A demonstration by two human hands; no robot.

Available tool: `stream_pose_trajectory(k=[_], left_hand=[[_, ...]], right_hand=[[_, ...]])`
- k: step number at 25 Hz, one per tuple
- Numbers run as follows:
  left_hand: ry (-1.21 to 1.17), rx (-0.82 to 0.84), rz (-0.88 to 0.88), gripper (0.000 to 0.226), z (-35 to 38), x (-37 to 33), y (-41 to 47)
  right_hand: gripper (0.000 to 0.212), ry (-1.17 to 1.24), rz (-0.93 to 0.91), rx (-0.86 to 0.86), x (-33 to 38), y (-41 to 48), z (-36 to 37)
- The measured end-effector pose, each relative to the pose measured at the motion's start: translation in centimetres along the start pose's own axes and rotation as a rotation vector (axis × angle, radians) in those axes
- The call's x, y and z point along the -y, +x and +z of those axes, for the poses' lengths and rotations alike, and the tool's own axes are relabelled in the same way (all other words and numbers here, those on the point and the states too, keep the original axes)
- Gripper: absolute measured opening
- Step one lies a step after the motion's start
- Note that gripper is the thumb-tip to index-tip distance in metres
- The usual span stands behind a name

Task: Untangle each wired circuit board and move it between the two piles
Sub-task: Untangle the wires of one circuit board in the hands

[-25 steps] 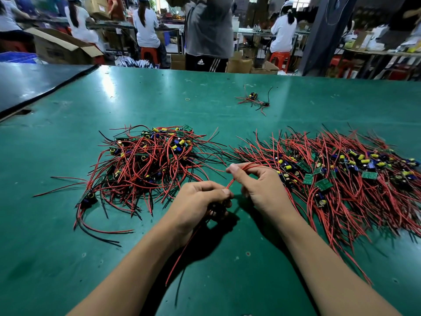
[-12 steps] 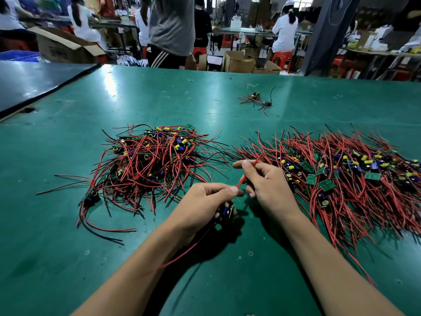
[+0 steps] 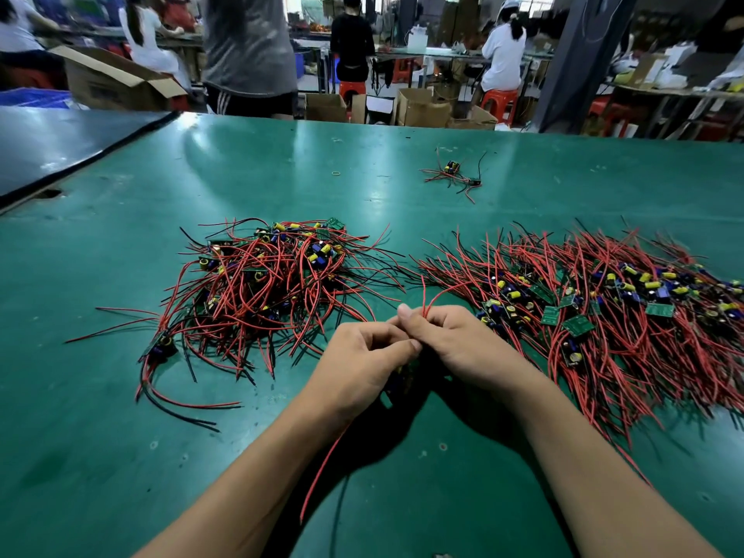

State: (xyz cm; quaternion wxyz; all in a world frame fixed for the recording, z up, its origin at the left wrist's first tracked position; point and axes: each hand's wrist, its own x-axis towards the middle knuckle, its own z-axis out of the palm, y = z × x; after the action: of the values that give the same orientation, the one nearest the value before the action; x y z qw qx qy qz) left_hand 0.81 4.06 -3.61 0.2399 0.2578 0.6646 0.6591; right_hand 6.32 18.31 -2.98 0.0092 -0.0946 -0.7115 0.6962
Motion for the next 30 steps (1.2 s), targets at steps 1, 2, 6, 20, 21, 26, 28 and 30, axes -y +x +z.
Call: stream_pose_trajectory(k=[1, 2, 6, 20, 21, 26, 28, 30], left_hand=[[0.012, 0.008, -0.003, 0.017, 0.0, 0.0, 0.0], [0.022, 0.012, -0.007, 0.016, 0.0, 0.1, 0.0], [0.092, 0.018, -0.007, 0.015, 0.0, 0.0, 0.0], [-0.099, 0.112, -0.184, 0.015, -0.5, -1.0, -0.2], [-0.108, 0.111, -0.183, 0.015, -0.5, -1.0, -0.2], [-0.164, 0.072, -0.189, 0.021, -1.2, -0.8, 0.0], [-0.164, 0.097, -0.189, 0.021, -1.2, -0.8, 0.0], [-0.166, 0.114, -0.188, 0.019, -1.0, -0.7, 0.0]], right_hand=[[0.041, -0.073, 0.004, -0.007, 0.0, 0.0, -0.5], [0.041, -0.143, 0.007, -0.03, -0.1, 0.0, -0.9], [0.032, -0.337, -0.008, -0.241, -0.7, 1.0, -1.7], [0.023, -0.434, -0.598, -0.745, -1.8, 1.4, -2.6], [0.028, -0.383, -0.56, -0.734, -1.8, 1.4, -2.5], [0.048, 0.269, -0.145, -0.39, -0.7, 1.4, -2.3], [0.038, -0.082, -0.287, -0.452, -1.2, 1.3, -3.0], [0.03, -0.513, -0.464, -0.596, -1.7, 1.3, -3.2]])
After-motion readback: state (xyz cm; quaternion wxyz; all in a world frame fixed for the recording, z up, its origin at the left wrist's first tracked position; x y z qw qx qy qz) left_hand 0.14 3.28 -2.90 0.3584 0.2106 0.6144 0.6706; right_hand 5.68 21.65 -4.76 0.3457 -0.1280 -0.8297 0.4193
